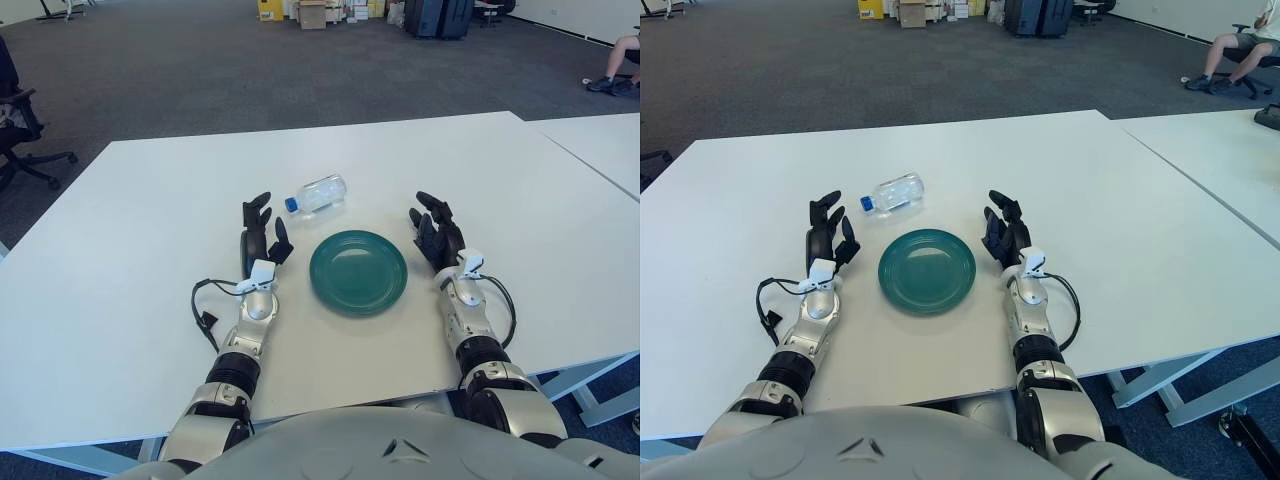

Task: Put the bottle into the plate.

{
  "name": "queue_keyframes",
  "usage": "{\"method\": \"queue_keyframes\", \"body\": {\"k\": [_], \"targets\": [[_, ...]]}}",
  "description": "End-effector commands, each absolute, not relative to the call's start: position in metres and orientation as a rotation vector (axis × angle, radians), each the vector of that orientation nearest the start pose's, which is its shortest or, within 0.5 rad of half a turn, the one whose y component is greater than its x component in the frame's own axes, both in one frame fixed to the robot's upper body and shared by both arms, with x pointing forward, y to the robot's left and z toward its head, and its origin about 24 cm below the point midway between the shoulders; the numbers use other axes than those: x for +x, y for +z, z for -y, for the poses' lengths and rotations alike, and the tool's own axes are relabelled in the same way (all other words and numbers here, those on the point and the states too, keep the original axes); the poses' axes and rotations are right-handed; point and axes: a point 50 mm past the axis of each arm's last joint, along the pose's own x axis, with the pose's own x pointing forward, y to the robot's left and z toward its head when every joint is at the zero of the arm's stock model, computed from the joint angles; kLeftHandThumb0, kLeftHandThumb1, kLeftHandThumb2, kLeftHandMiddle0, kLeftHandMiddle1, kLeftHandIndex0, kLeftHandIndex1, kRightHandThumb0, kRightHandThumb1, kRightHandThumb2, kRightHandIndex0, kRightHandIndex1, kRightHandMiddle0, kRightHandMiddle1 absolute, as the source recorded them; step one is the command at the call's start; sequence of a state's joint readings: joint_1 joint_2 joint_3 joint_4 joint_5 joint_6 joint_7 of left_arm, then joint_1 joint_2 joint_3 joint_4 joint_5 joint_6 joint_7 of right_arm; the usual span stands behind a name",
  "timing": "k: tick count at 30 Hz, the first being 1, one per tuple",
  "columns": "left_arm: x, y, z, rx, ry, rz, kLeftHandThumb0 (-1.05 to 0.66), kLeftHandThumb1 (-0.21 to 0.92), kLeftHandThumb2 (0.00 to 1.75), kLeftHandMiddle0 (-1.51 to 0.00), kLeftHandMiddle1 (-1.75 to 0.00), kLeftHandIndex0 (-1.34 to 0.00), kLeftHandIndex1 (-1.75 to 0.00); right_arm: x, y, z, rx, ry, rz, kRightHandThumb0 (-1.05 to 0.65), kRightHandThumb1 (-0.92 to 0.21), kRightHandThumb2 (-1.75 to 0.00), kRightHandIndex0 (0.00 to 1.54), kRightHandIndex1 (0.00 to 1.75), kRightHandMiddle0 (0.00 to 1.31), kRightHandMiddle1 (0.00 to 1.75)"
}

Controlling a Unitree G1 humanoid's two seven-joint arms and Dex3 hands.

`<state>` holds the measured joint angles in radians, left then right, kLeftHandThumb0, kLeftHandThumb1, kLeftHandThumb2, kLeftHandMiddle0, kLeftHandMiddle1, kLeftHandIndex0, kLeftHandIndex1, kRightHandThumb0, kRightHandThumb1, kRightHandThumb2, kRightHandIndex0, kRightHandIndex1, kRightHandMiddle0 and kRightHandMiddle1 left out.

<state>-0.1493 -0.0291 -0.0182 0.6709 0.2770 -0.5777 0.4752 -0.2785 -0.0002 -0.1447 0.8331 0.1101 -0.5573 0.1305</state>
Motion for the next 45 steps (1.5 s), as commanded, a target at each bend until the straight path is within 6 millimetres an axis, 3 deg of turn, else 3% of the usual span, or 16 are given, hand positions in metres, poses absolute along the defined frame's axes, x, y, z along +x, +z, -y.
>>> {"method": "queue_keyframes", "body": {"k": [1,31,35,38,45], "targets": [[0.257,-0.012,-0.139,0.199,0.256,0.121,-0.81,0.92,0.96,-0.42,-0.23,0.0,-0.88,0.285,-0.012,0.155,0.131,0.012,0.046,-0.65,-0.92,-0.74,0.33,0.0,0.0,0.73],[0.26,-0.008,-0.134,0.197,0.209,0.128,-0.82,0.92,0.93,-0.46,-0.2,0.0,-0.93,0.284,-0.012,0.154,0.123,0.006,0.048,-0.65,-0.92,-0.75,0.35,0.01,0.0,0.71],[0.272,0.011,-0.14,0.228,0.197,0.201,-0.83,0.92,0.89,-0.44,-0.19,0.0,-0.93,0.284,-0.012,0.155,0.129,0.002,0.043,-0.66,-0.92,-0.76,0.35,0.01,0.0,0.72],[0.286,0.045,-0.159,0.332,0.215,0.323,-0.82,0.92,0.85,-0.4,-0.16,0.0,-0.91,0.284,-0.012,0.156,0.133,-0.003,0.045,-0.66,-0.92,-0.75,0.35,0.01,0.0,0.73],[0.299,0.122,-0.179,0.714,0.365,0.596,-0.85,0.92,0.67,-0.28,-0.07,0.0,-0.72,0.286,-0.013,0.157,0.124,-0.004,0.034,-0.65,-0.92,-0.74,0.35,0.0,0.0,0.73]]}}
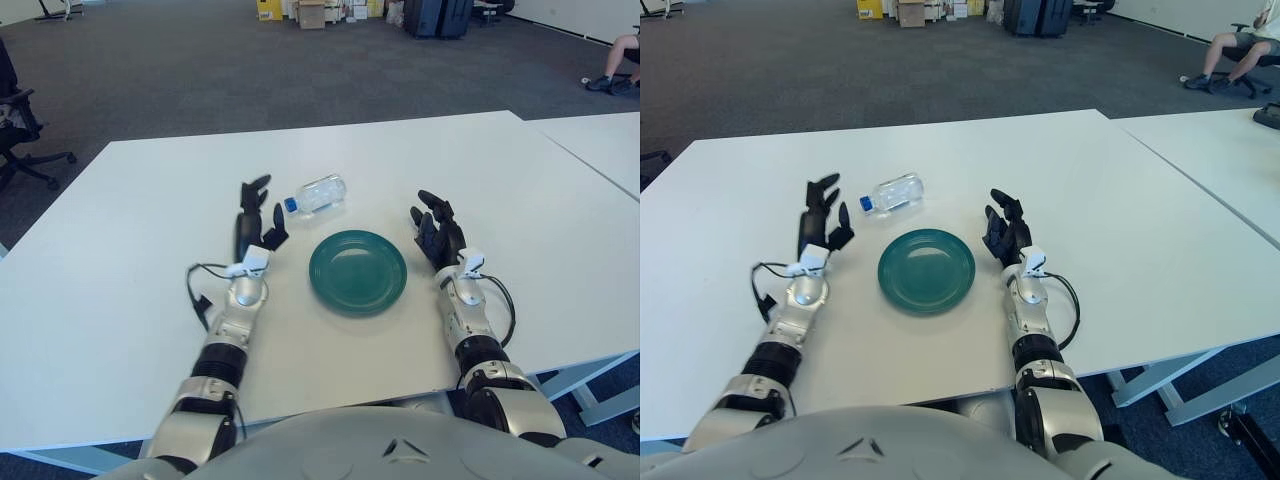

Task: Put the bottle into the plate.

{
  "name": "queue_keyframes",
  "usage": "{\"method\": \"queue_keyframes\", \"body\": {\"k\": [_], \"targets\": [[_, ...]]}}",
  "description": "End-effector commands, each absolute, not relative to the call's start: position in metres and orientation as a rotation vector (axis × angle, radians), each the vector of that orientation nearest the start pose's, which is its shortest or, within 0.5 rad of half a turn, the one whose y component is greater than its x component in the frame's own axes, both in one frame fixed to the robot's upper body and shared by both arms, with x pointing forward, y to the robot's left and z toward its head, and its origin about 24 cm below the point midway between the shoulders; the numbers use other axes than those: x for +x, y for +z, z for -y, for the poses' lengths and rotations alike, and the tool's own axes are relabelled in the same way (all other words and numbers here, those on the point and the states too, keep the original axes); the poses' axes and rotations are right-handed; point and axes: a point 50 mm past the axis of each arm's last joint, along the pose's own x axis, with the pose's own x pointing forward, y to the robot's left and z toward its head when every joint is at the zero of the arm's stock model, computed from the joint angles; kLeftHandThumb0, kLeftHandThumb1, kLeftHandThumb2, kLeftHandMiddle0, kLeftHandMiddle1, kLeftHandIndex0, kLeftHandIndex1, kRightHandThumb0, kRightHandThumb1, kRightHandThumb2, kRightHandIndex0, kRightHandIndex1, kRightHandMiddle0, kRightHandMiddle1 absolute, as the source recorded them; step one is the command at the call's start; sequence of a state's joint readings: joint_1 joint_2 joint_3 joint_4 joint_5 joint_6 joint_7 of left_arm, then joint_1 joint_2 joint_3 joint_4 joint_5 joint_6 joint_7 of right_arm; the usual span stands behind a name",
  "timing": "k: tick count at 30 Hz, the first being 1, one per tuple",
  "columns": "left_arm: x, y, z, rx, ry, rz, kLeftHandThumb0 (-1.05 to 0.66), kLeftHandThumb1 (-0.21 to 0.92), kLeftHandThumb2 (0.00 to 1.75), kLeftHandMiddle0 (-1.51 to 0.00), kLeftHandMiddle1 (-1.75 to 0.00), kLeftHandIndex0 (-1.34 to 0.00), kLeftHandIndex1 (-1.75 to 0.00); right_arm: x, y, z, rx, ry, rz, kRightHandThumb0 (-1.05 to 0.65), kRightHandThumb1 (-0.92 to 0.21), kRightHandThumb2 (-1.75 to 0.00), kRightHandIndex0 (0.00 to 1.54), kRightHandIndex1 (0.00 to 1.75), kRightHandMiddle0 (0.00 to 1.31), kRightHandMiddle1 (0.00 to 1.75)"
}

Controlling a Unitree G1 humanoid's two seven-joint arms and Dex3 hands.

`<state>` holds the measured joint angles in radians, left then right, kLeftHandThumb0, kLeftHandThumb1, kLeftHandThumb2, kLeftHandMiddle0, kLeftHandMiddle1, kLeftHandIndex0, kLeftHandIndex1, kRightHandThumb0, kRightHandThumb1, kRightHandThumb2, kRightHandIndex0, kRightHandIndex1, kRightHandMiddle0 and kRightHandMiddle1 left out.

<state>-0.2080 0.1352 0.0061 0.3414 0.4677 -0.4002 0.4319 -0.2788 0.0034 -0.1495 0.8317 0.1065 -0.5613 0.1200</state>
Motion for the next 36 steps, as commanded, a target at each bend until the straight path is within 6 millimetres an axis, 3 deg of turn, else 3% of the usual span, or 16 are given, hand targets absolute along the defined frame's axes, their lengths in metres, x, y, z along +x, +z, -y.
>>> {"method": "queue_keyframes", "body": {"k": [1,11,12,15,20,25,36], "targets": [[0.3,0.127,-0.18,0.742,0.38,0.611,-0.86,0.92,0.64,-0.26,-0.06,0.0,-0.69,0.286,-0.014,0.157,0.123,-0.004,0.032,-0.65,-0.92,-0.74,0.35,0.0,0.0,0.73],[0.334,0.179,-0.181,0.89,0.446,0.715,-0.95,0.92,0.58,-0.2,-0.01,0.0,-0.56,0.287,-0.015,0.156,0.114,-0.005,0.024,-0.64,-0.92,-0.76,0.35,0.0,0.0,0.72],[0.344,0.186,-0.179,0.915,0.437,0.71,-0.96,0.92,0.58,-0.2,-0.01,0.0,-0.56,0.288,-0.014,0.155,0.119,-0.006,0.025,-0.65,-0.92,-0.76,0.35,0.0,0.0,0.72],[0.367,0.199,-0.172,0.979,0.42,0.684,-0.98,0.92,0.68,-0.18,0.0,0.0,-0.51,0.288,-0.015,0.153,0.129,-0.009,0.025,-0.64,-0.92,-0.75,0.35,0.0,0.0,0.72],[0.387,0.212,-0.151,1.074,0.398,0.668,-1.01,0.92,0.81,-0.17,0.0,0.0,-0.48,0.288,-0.015,0.152,0.139,-0.009,0.022,-0.65,-0.92,-0.75,0.34,0.0,0.0,0.72],[0.396,0.211,-0.135,1.156,0.379,0.659,-1.03,0.92,0.9,-0.18,-0.01,0.0,-0.5,0.288,-0.016,0.151,0.144,-0.013,0.017,-0.65,-0.92,-0.74,0.35,0.0,0.0,0.73],[0.416,0.184,-0.089,1.4,0.194,0.48,-1.05,0.92,0.95,-0.17,0.0,0.0,-0.48,0.29,-0.018,0.152,0.132,-0.033,0.005,-0.64,-0.92,-0.75,0.35,0.0,0.0,0.76]]}}
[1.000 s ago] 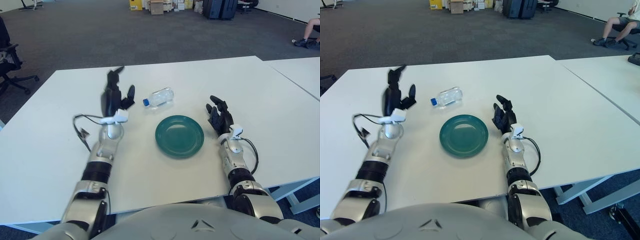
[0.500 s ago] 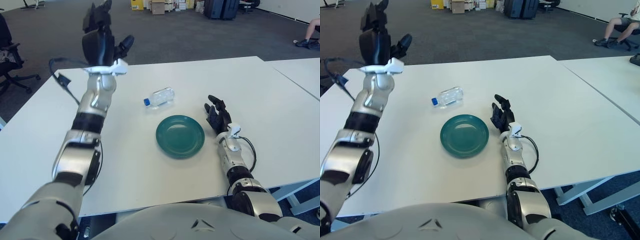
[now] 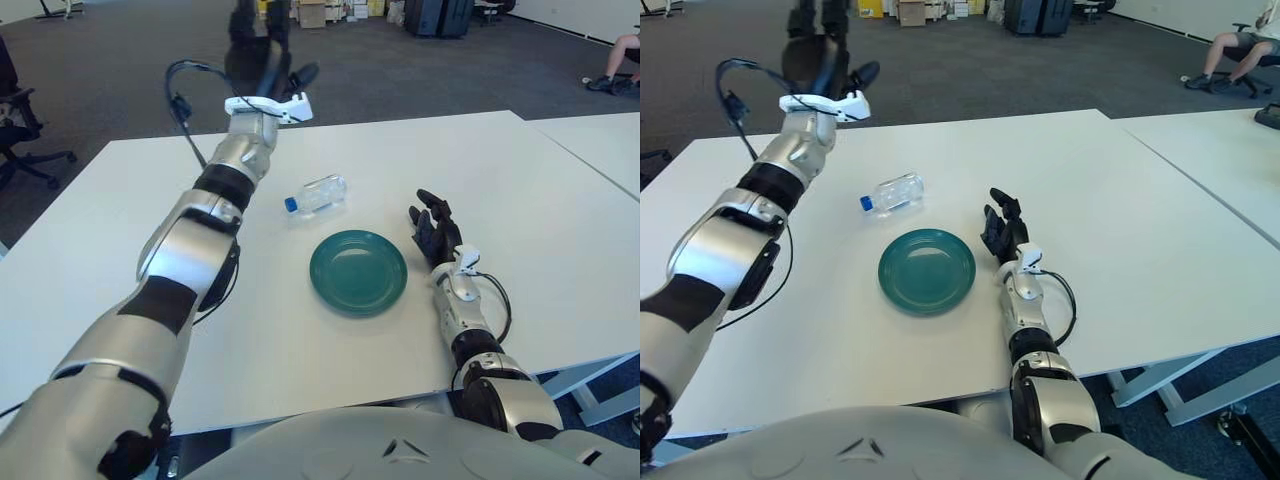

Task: Put the bottle into the plate.

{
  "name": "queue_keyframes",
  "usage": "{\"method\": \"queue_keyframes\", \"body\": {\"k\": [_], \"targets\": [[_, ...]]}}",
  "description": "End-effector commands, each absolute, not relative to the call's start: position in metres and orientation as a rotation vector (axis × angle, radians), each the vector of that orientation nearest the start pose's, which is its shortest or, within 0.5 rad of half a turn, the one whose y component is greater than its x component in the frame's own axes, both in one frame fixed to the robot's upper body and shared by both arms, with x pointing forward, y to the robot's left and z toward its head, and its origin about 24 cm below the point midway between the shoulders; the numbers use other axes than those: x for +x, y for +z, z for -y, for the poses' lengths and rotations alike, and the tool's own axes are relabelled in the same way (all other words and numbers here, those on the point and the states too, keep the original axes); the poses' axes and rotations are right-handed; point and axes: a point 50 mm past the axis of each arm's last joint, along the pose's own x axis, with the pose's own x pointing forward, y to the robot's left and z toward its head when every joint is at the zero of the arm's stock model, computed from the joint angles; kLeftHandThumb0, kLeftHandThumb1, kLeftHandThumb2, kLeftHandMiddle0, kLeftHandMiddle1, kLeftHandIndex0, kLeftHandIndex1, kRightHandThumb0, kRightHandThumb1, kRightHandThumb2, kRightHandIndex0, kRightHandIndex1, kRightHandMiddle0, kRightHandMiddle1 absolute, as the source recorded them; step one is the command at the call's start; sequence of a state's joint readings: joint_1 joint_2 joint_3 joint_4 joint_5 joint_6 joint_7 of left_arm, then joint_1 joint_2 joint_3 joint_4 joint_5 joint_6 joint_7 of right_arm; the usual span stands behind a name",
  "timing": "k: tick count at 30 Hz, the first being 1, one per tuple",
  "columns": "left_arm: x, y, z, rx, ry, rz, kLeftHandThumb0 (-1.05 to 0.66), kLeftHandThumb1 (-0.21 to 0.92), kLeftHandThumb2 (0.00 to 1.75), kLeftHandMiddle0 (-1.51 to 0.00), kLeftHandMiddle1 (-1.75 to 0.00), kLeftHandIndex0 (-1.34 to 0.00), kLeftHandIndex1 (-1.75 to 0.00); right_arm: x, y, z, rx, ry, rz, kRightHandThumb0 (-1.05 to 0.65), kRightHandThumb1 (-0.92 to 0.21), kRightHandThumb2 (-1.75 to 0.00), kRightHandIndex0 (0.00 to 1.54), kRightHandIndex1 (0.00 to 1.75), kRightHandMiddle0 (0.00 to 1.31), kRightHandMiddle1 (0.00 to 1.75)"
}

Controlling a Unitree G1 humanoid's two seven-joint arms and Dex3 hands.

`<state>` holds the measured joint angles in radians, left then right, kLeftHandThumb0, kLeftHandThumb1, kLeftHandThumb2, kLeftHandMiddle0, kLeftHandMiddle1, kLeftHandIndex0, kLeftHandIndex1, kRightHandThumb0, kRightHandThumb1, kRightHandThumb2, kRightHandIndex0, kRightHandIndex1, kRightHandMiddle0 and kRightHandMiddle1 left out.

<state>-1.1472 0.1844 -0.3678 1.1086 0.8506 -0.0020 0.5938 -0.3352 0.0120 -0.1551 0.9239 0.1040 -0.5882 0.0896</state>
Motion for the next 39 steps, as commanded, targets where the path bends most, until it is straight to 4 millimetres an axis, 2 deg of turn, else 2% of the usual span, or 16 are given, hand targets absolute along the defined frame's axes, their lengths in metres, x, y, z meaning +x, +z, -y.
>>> {"method": "queue_keyframes", "body": {"k": [1,5,6,10,13,18,27,39], "targets": [[0.417,0.182,-0.087,1.42,0.167,0.455,-1.05,0.92,0.96,-0.16,0.0,0.0,-0.44,0.29,-0.018,0.152,0.132,-0.035,0.004,-0.64,-0.92,-0.75,0.35,0.01,0.0,0.76],[0.419,0.17,-0.079,1.485,0.033,0.337,-1.05,0.92,0.97,-0.12,0.0,0.0,-0.31,0.29,-0.019,0.151,0.133,-0.043,0.001,-0.64,-0.92,-0.76,0.36,0.01,0.0,0.77],[0.419,0.166,-0.077,1.491,-0.001,0.308,-1.05,0.92,0.95,-0.17,-0.01,0.0,-0.38,0.29,-0.02,0.151,0.133,-0.043,0.001,-0.64,-0.92,-0.76,0.36,0.01,0.0,0.77],[0.418,0.155,-0.069,1.49,-0.139,0.199,-1.05,0.92,0.97,-0.11,-0.03,0.0,-0.17,0.289,-0.021,0.151,0.133,-0.044,0.0,-0.64,-0.92,-0.76,0.36,0.01,0.0,0.78],[0.417,0.147,-0.068,1.458,-0.226,0.11,-1.05,0.92,0.98,-0.11,-0.04,0.0,-0.07,0.289,-0.021,0.151,0.133,-0.044,0.002,-0.64,-0.92,-0.77,0.36,0.01,0.0,0.79],[0.414,0.132,-0.071,1.412,-0.323,-0.037,-1.05,0.92,1.0,-0.09,-0.02,0.0,-0.01,0.29,-0.021,0.152,0.135,-0.044,-0.001,-0.63,-0.92,-0.77,0.36,0.01,0.0,0.81],[0.41,0.11,-0.09,1.443,-0.39,-0.212,-1.05,0.92,1.01,-0.08,-0.01,0.0,0.0,0.291,-0.023,0.154,0.125,-0.052,-0.011,-0.62,-0.92,-0.77,0.37,0.01,0.0,0.81],[0.406,0.091,-0.112,1.377,-0.362,-0.34,-1.05,0.92,0.94,-0.1,-0.02,0.0,0.0,0.29,-0.024,0.157,0.102,-0.055,-0.018,-0.63,-0.92,-0.8,0.36,0.0,0.0,0.78]]}}
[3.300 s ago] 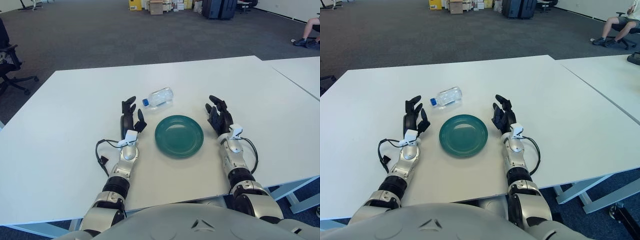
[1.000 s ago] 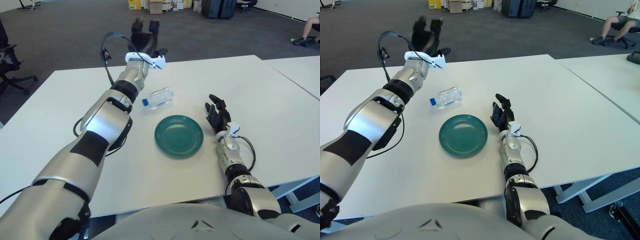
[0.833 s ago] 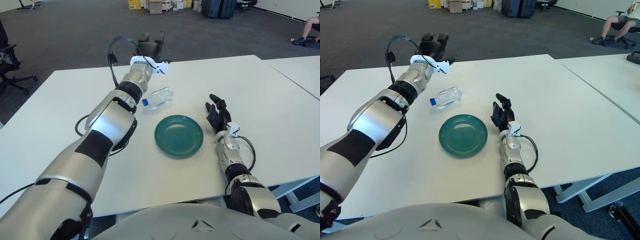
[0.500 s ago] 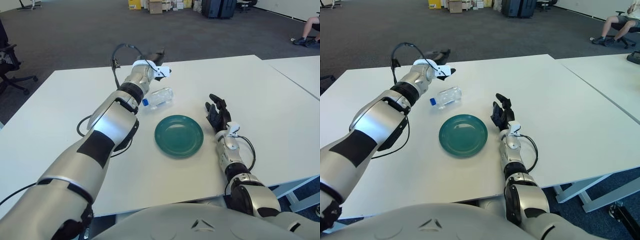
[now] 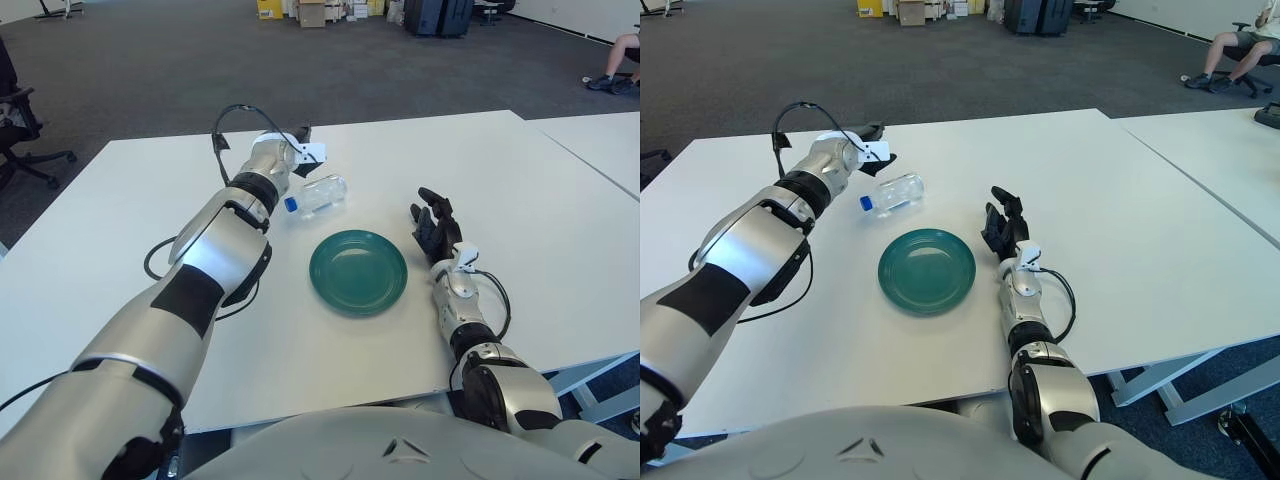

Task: Put the bottle into the plate.

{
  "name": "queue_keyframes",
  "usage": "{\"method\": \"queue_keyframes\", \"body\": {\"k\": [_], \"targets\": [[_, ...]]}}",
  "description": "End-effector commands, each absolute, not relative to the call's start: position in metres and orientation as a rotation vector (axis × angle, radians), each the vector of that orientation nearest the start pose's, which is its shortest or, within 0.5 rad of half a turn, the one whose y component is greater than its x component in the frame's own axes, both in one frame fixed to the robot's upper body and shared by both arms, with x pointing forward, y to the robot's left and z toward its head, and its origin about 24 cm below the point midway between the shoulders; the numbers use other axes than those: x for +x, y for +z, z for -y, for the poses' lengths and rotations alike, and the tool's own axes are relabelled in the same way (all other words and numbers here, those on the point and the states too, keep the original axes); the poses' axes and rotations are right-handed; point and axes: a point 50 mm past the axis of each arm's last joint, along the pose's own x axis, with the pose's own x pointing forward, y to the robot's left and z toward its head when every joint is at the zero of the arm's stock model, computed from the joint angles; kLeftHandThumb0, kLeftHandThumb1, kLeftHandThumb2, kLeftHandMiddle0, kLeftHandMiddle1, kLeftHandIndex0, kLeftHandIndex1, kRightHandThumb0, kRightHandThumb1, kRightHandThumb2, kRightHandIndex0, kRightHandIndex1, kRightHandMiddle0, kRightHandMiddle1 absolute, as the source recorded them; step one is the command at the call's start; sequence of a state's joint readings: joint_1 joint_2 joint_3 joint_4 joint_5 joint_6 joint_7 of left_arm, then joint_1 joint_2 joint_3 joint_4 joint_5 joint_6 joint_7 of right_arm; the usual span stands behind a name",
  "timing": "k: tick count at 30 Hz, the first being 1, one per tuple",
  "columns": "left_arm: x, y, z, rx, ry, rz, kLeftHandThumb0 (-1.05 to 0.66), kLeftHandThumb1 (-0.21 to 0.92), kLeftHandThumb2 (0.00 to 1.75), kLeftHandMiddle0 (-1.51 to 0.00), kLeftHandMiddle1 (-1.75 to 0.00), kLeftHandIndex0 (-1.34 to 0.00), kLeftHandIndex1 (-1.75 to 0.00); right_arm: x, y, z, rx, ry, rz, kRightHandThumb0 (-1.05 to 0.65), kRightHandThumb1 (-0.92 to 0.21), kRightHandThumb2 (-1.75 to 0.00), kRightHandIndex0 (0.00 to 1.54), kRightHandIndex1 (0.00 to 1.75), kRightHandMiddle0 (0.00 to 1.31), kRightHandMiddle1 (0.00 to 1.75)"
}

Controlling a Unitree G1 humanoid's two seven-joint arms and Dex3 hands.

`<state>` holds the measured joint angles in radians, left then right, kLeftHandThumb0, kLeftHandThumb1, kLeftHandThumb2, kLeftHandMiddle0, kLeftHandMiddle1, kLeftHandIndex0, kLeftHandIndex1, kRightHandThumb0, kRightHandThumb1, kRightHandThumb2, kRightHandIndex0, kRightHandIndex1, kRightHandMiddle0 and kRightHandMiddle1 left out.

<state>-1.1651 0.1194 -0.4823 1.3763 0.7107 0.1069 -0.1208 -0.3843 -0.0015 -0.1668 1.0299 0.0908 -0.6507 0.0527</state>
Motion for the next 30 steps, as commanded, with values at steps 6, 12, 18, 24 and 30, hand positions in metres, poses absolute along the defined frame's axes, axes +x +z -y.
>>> {"method": "queue_keyframes", "body": {"k": [6,12,18,24,30], "targets": [[0.401,0.079,-0.119,1.299,-0.326,-0.403,-1.05,0.92,0.88,-0.04,0.0,0.0,0.0,0.29,-0.024,0.158,0.1,-0.053,-0.019,-0.62,-0.92,-0.79,0.36,0.0,0.0,0.75],[0.397,0.07,-0.124,1.301,-0.289,-0.431,-1.05,0.92,0.85,-0.05,-0.02,0.0,0.0,0.29,-0.024,0.16,0.1,-0.057,-0.024,-0.62,-0.92,-0.8,0.35,0.0,0.0,0.72],[0.387,0.049,-0.127,1.41,-0.286,-0.419,-1.05,0.92,0.91,-0.37,-0.17,-0.01,-0.01,0.289,-0.025,0.161,0.097,-0.066,-0.023,-0.62,-0.92,-0.8,0.34,0.0,0.0,0.71],[0.383,0.042,-0.12,1.455,-0.303,-0.392,-1.05,0.92,0.99,-0.49,-0.95,-0.01,-0.08,0.288,-0.025,0.162,0.092,-0.063,-0.02,-0.63,-0.92,-0.8,0.34,0.0,0.0,0.72],[0.381,0.04,-0.114,1.453,-0.31,-0.381,-1.05,0.92,1.02,-0.52,-1.25,0.0,-0.11,0.287,-0.025,0.163,0.086,-0.057,-0.018,-0.64,-0.92,-0.8,0.34,0.0,0.0,0.73]]}}
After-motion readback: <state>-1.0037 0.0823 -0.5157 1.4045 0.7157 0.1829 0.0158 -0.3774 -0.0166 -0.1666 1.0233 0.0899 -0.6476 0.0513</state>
